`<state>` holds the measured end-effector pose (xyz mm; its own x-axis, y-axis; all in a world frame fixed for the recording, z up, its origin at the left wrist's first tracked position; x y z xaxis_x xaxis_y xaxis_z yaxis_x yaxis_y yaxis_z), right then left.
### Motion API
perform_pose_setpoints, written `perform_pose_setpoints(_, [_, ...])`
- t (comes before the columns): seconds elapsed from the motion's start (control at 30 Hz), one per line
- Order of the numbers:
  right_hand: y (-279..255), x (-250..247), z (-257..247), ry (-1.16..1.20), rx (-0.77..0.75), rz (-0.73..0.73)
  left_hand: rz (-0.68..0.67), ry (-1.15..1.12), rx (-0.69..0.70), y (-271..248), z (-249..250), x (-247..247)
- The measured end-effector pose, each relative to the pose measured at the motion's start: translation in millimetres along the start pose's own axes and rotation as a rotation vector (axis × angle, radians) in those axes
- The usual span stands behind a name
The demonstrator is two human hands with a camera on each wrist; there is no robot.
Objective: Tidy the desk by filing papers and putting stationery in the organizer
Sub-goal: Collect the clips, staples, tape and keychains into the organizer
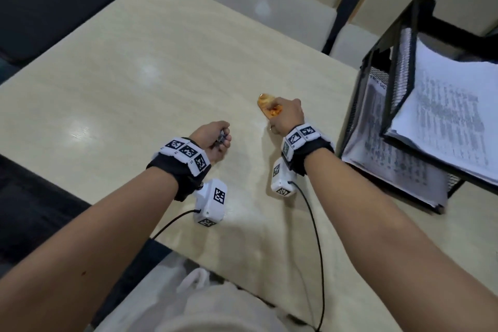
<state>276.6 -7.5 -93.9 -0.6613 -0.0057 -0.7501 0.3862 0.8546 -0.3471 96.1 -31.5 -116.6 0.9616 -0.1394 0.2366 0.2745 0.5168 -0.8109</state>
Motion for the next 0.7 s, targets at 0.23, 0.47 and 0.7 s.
perform_pose_setpoints(0.23, [-111.6,-7.4,74.0,0.048,0.092,-0.028,-0.037,0.121,-0.037,-12.3,-45.7,49.0])
perform_pose_setpoints(0.47, [-225.4,-62.8,181.9,0.263,0.120,0.039,-0.302,0.301,-0.217,-36.6,-141.7,166.5])
perform_pose_setpoints(0.7, [-300.6,-199.9,283.3,0.451,0.194,0.428,-0.418,0.452,-0.162,-74.4,-207.9,309.7])
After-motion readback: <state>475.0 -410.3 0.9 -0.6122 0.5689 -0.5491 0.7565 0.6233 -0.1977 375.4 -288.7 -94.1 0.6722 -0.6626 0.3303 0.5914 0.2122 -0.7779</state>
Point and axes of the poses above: each hand's wrist, its own y-axis towards the middle knuckle, its own x-axis out of the palm, z = x × y, the point moved 5 cm from there along y, towards the middle knuckle, and after that the axes turned 4 degrees about y, right-handed, at the moved point
